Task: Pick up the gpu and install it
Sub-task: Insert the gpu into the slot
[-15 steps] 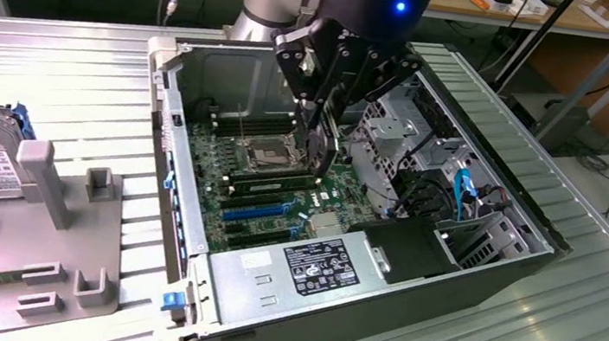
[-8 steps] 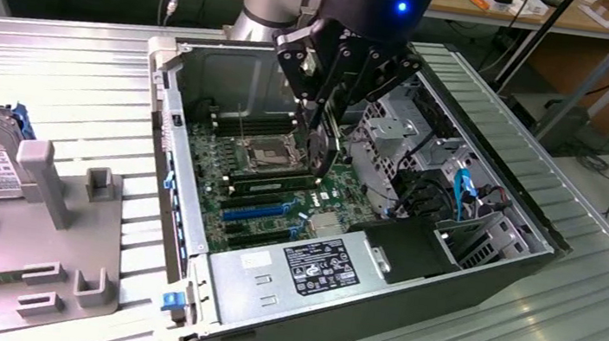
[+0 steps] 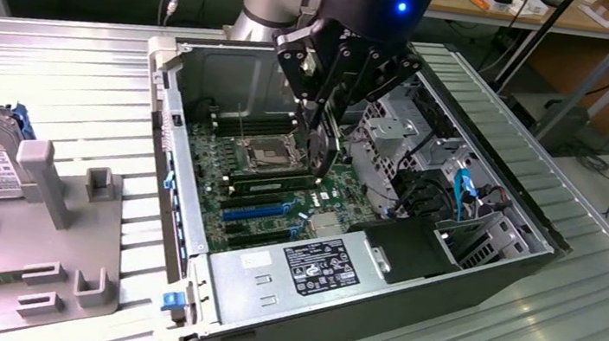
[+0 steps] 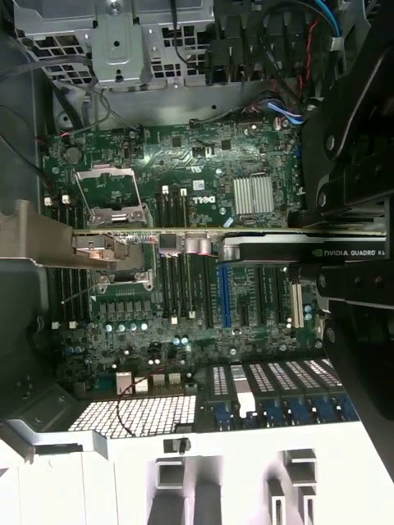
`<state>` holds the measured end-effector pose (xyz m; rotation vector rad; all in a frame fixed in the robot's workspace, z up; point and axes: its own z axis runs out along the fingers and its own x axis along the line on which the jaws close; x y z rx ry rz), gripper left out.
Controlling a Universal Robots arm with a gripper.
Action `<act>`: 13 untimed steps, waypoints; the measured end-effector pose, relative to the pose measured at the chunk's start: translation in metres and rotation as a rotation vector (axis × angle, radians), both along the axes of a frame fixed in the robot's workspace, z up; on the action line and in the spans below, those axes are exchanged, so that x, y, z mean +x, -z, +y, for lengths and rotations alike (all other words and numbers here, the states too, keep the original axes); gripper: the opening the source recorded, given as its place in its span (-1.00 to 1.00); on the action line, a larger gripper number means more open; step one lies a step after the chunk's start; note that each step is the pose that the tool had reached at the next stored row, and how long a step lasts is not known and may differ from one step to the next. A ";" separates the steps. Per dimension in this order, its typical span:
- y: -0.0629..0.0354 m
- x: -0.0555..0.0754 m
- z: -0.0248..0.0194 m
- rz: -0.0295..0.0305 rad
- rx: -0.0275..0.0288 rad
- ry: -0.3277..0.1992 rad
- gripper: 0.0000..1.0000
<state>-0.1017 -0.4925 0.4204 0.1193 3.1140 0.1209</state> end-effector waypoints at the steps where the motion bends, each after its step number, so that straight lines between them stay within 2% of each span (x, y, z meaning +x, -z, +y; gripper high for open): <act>1: 0.0000 0.000 0.0000 0.0000 0.0000 0.000 -0.47; 4: 0.0000 -0.001 0.0001 -0.0008 0.0000 -0.007 -0.47; 10: 0.0015 -0.001 0.0001 -0.0008 0.0000 -0.110 -0.47; 12: 0.0030 -0.001 0.0001 -0.0007 0.0000 -0.196 -0.47; 13: 0.0043 -0.001 0.0001 -0.0007 0.0001 -0.268 -0.47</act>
